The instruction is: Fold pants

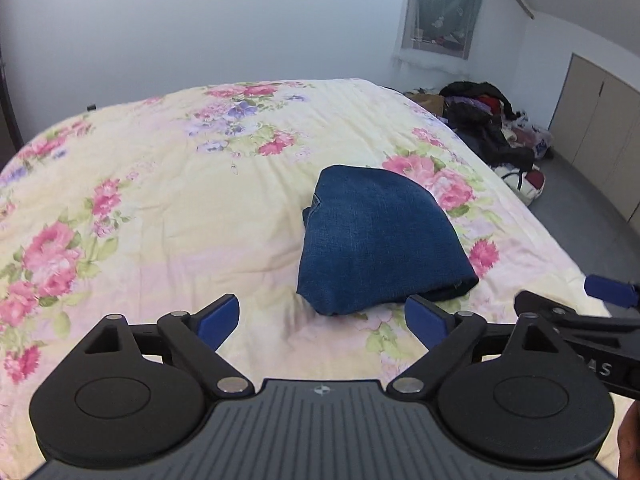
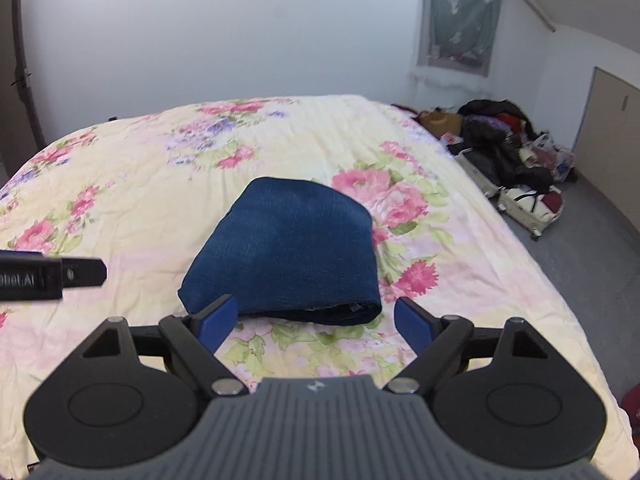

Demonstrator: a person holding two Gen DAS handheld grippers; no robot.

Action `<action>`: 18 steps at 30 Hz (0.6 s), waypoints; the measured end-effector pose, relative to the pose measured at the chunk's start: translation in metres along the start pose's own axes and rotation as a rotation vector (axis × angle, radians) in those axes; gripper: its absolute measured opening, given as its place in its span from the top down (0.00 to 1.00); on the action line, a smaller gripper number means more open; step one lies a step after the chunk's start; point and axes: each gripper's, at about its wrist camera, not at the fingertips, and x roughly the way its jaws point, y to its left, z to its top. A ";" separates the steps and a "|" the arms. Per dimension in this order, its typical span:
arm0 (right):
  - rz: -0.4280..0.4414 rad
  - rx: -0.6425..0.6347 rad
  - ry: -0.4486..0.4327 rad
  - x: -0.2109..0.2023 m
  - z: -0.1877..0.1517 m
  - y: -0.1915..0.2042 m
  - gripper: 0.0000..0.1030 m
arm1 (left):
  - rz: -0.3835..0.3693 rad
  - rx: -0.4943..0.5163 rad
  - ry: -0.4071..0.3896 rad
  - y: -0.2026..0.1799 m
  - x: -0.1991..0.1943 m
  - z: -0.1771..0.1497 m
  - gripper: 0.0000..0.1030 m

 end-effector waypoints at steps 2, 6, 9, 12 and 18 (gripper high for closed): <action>-0.018 0.012 -0.009 -0.011 -0.006 0.009 0.20 | -0.007 -0.001 -0.008 -0.007 -0.008 -0.006 0.00; -0.088 0.060 -0.017 -0.027 -0.019 0.016 0.20 | 0.031 -0.007 -0.033 -0.015 -0.020 -0.016 0.00; -0.110 0.078 -0.011 -0.032 -0.026 0.015 0.20 | 0.049 0.008 -0.051 -0.019 -0.023 -0.020 0.00; -0.109 0.081 -0.015 -0.035 -0.028 0.012 0.20 | 0.031 -0.002 -0.051 -0.019 -0.022 -0.020 0.00; -0.097 0.100 -0.007 -0.038 -0.027 0.005 0.20 | 0.025 -0.003 -0.055 -0.024 -0.023 -0.021 0.00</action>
